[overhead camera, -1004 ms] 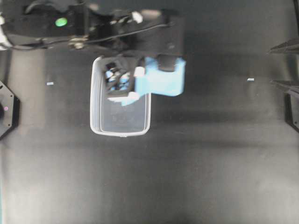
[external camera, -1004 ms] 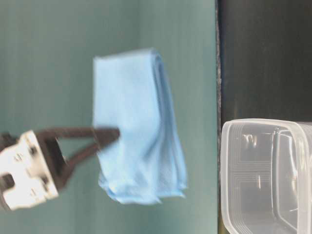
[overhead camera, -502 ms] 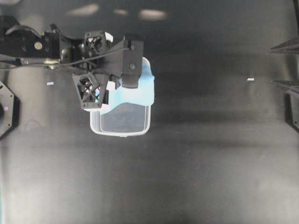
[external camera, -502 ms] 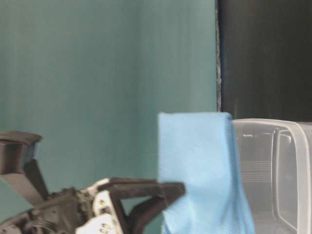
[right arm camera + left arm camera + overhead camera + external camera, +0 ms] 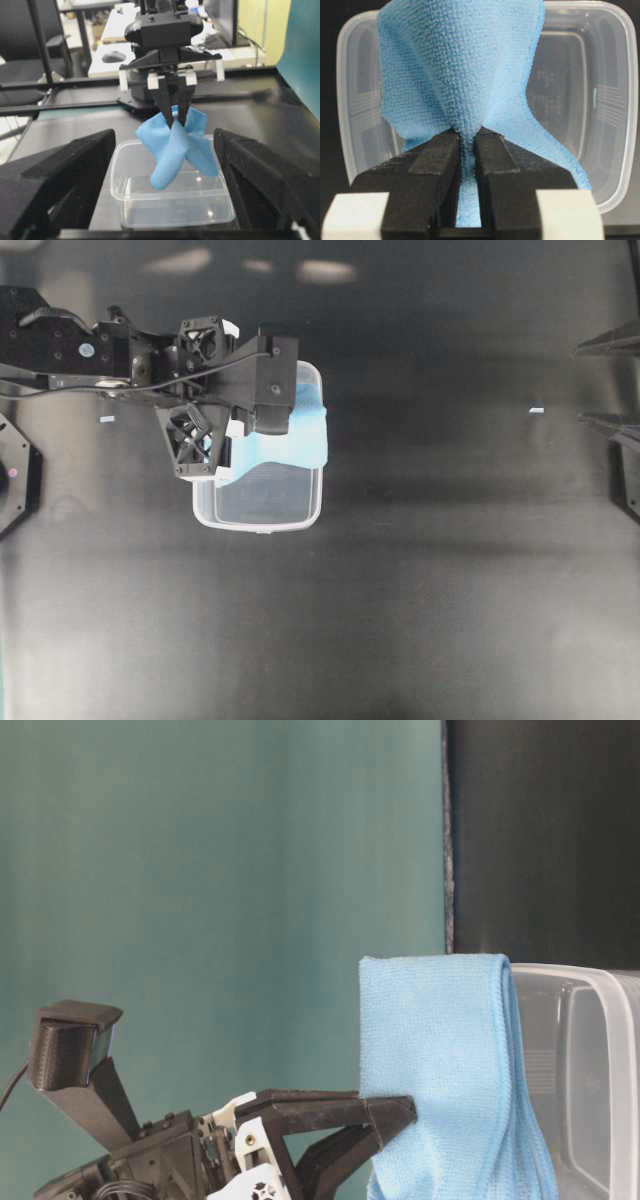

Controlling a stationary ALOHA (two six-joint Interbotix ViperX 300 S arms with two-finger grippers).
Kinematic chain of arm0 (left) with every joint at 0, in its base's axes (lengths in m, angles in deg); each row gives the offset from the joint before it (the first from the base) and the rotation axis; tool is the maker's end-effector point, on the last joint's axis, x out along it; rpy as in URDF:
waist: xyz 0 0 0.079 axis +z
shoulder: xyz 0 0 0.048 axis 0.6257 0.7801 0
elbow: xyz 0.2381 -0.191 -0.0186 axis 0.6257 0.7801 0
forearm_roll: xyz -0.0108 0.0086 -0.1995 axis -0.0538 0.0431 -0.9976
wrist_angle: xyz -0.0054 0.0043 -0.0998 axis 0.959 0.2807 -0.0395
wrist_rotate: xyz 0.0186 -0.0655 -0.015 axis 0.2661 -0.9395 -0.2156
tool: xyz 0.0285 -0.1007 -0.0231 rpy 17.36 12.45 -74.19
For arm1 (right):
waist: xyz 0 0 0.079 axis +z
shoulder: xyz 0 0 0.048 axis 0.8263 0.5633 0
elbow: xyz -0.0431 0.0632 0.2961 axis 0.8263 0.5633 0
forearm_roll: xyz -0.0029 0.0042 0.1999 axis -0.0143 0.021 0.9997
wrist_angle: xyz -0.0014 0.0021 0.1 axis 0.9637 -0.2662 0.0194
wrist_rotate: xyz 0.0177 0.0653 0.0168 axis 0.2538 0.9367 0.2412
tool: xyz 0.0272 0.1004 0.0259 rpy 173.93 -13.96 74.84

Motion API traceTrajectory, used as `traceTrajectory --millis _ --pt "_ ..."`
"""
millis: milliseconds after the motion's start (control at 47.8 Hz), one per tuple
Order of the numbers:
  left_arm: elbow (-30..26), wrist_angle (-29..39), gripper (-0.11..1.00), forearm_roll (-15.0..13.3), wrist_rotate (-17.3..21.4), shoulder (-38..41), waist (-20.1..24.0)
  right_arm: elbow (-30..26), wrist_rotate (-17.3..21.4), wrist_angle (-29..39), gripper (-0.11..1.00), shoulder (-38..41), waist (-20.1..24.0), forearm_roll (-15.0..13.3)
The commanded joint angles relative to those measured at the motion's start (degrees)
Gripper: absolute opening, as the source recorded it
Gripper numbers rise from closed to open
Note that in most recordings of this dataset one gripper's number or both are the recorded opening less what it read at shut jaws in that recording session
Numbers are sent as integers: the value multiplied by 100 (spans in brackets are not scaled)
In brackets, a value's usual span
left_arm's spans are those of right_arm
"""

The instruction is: Place the blue towel into the container with the left arm.

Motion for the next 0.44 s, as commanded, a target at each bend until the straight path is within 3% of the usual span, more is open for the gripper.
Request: traceTrajectory --millis 0,251,335,418 --pt "0 -9 9 18 -18 -18 0 -44 0 -53 77 44 0 26" --pt "44 -88 79 18 -123 -26 -18 -53 -9 -62 77 0 0 26" --pt "9 -44 91 18 -105 -167 -26 -62 0 -62 77 -18 0 26" --pt "-18 -35 90 18 -79 -466 -26 -62 0 -62 77 -26 -9 26"
